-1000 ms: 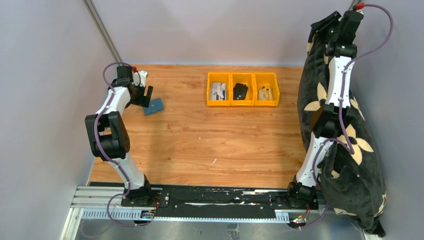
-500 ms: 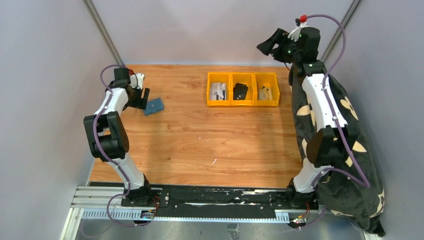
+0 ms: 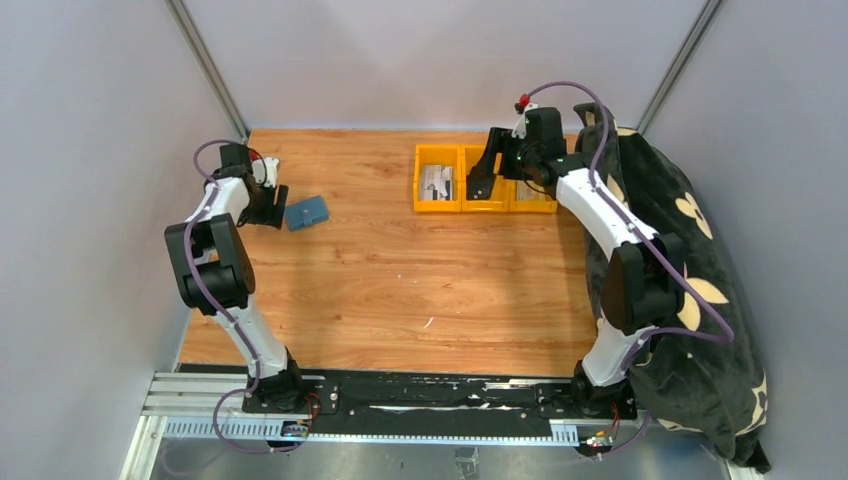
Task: Take the credit cards out of the card holder
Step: Pick up the card holder from the center of the board, then move the storage box to the center of the board.
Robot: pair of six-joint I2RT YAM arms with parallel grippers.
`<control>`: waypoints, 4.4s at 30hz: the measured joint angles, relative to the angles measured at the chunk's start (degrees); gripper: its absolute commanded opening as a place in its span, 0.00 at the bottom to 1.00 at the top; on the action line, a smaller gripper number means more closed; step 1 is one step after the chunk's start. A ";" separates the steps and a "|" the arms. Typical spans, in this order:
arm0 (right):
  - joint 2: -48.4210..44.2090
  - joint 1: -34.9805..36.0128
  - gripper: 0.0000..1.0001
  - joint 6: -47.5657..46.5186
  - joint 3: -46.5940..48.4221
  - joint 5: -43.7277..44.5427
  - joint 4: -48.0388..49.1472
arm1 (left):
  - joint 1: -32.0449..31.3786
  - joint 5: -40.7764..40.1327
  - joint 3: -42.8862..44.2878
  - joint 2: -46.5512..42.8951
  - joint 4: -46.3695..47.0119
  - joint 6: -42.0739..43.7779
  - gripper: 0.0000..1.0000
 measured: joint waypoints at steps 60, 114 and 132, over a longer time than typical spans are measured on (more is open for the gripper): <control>15.82 1.64 0.67 -7.13 8.87 22.34 -2.21 | -24.63 10.36 -4.46 1.33 -3.17 3.45 0.00; 7.98 22.53 0.41 10.05 -7.91 31.76 -1.20 | -33.09 22.58 -2.64 -20.35 -24.98 -4.76 0.00; -19.17 22.51 0.84 2.45 -12.39 -0.70 12.76 | -33.11 30.64 2.32 -28.33 -30.36 -1.11 0.00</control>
